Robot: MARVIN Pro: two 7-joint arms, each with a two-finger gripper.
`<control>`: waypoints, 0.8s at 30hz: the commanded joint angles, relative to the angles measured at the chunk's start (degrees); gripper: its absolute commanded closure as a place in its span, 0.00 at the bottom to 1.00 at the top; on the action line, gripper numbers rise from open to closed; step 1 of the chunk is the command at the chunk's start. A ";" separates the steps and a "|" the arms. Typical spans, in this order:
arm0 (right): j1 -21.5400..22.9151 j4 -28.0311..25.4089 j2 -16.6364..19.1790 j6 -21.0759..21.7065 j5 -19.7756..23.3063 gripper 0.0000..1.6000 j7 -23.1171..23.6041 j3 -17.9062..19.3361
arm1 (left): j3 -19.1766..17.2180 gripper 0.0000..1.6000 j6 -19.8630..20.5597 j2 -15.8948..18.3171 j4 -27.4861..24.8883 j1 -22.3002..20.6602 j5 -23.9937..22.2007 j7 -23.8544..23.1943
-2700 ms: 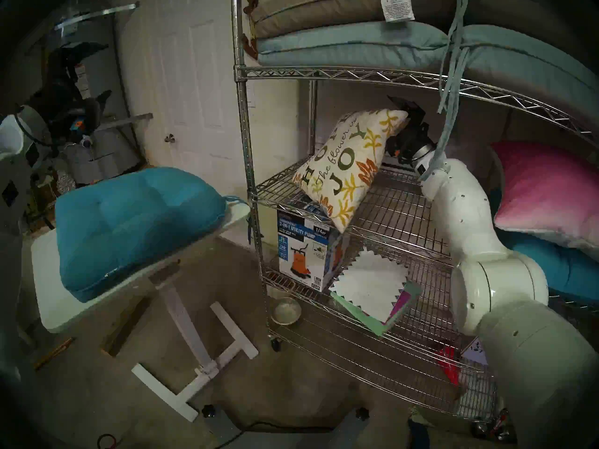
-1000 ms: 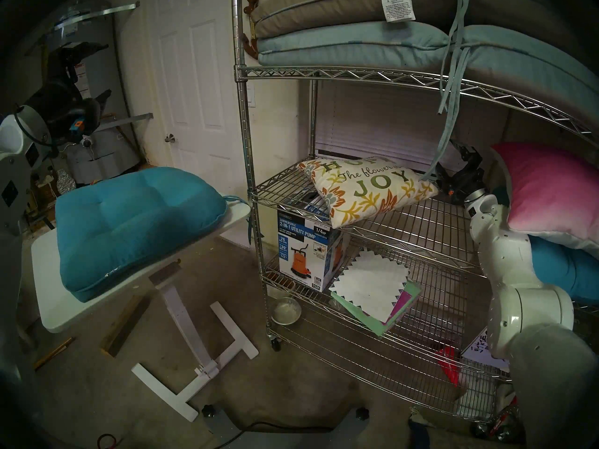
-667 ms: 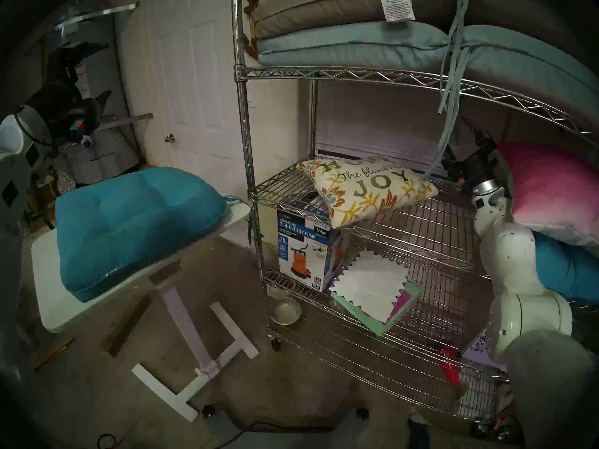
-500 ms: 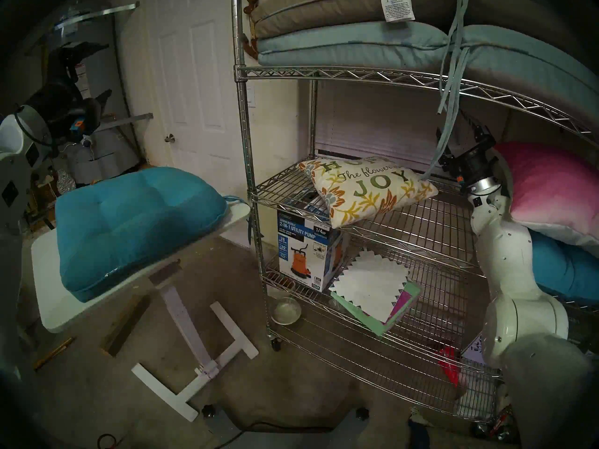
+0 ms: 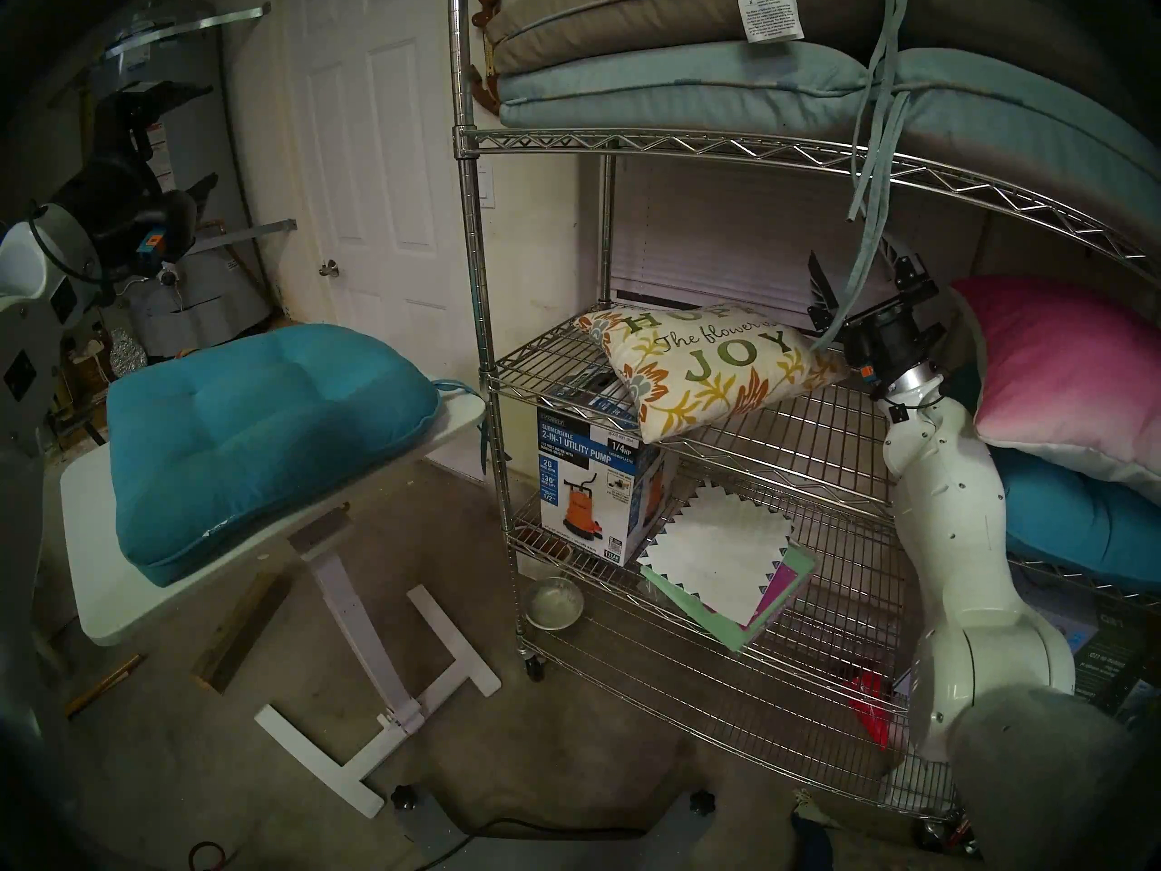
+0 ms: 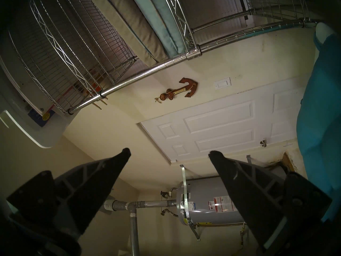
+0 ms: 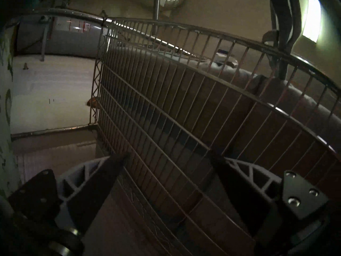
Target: Put cushion on the shelf
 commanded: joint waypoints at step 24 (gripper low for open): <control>-15.38 -25.19 -2.25 0.06 4.64 0.00 -3.41 -0.92 | 0.00 0.00 -0.08 0.13 -0.44 -0.57 0.02 0.24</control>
